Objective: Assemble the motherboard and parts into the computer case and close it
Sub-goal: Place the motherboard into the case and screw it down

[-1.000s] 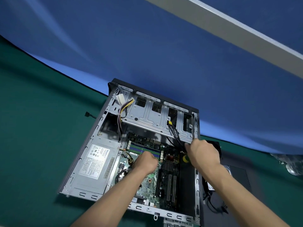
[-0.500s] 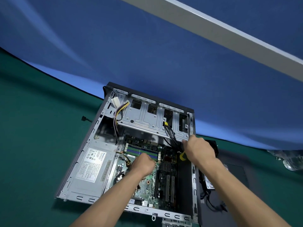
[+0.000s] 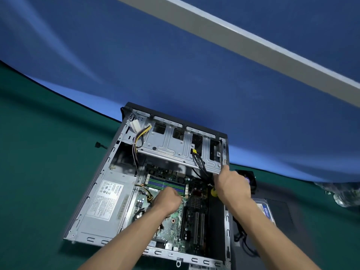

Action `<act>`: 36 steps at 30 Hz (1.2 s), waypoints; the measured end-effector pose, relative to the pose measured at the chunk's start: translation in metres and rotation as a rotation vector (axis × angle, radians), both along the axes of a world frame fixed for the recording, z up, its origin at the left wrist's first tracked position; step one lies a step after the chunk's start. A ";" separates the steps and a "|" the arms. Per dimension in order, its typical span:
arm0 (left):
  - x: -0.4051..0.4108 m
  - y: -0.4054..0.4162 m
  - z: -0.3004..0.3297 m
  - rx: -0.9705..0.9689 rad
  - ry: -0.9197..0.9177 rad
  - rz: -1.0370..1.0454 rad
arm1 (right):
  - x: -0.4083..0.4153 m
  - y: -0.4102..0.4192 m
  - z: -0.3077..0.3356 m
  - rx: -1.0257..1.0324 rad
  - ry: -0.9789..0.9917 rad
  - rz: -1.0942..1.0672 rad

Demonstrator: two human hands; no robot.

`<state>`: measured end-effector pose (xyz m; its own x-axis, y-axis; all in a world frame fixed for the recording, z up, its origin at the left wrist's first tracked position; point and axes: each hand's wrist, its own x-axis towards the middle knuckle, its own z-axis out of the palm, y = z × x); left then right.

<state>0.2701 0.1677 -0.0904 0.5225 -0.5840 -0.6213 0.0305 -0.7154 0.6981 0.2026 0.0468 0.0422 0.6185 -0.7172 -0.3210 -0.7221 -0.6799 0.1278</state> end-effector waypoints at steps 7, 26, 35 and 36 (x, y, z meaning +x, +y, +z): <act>-0.001 0.001 0.002 0.007 0.006 -0.017 | 0.003 0.004 0.003 0.100 0.043 -0.017; 0.000 0.002 0.004 -0.013 0.053 0.014 | -0.001 0.006 0.006 0.192 0.011 -0.015; 0.000 0.001 0.004 -0.017 0.028 0.002 | -0.007 0.012 0.003 0.131 -0.025 -0.008; 0.000 0.001 0.004 -0.018 0.029 0.005 | -0.007 0.011 0.004 0.091 -0.011 0.009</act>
<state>0.2697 0.1686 -0.0865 0.5074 -0.5924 -0.6258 0.0544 -0.7027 0.7094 0.1954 0.0582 0.0457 0.6284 -0.6797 -0.3782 -0.7170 -0.6947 0.0573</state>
